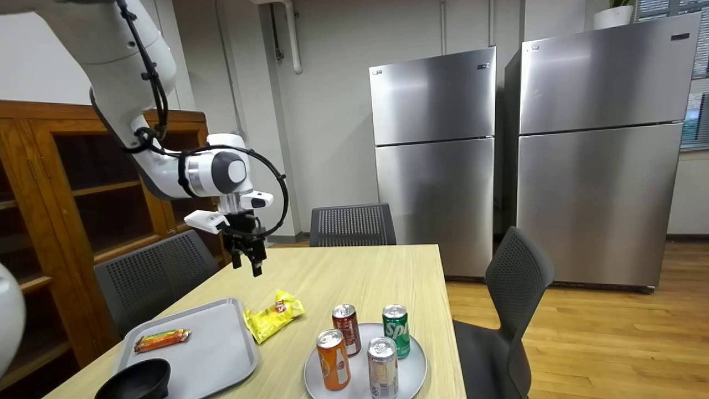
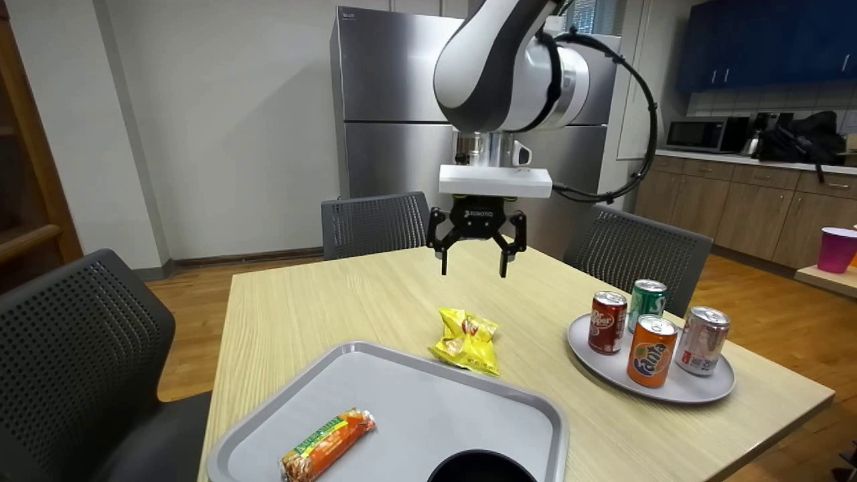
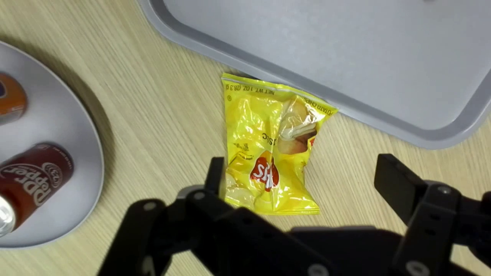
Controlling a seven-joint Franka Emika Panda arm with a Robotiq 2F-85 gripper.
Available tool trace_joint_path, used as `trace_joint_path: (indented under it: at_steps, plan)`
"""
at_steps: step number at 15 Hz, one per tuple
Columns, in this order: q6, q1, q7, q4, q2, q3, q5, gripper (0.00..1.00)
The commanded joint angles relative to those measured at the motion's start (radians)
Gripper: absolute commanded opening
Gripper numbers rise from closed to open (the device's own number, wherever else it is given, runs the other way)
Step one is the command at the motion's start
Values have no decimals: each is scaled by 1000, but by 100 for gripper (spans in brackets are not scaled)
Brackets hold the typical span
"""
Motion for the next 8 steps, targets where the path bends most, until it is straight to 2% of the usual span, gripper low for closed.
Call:
trace_joint_path:
  at_steps: [1, 2, 5, 8]
  plan:
    - [-90, -31, -48, -118, -168, 47, -9, 100]
    - [-45, -33, -10, -43, -68, 44, -12, 100]
    - [-72, -40, -15, -92, -138, 61, -11, 100]
    - [-73, -42, -17, -104, -145, 62, -11, 100]
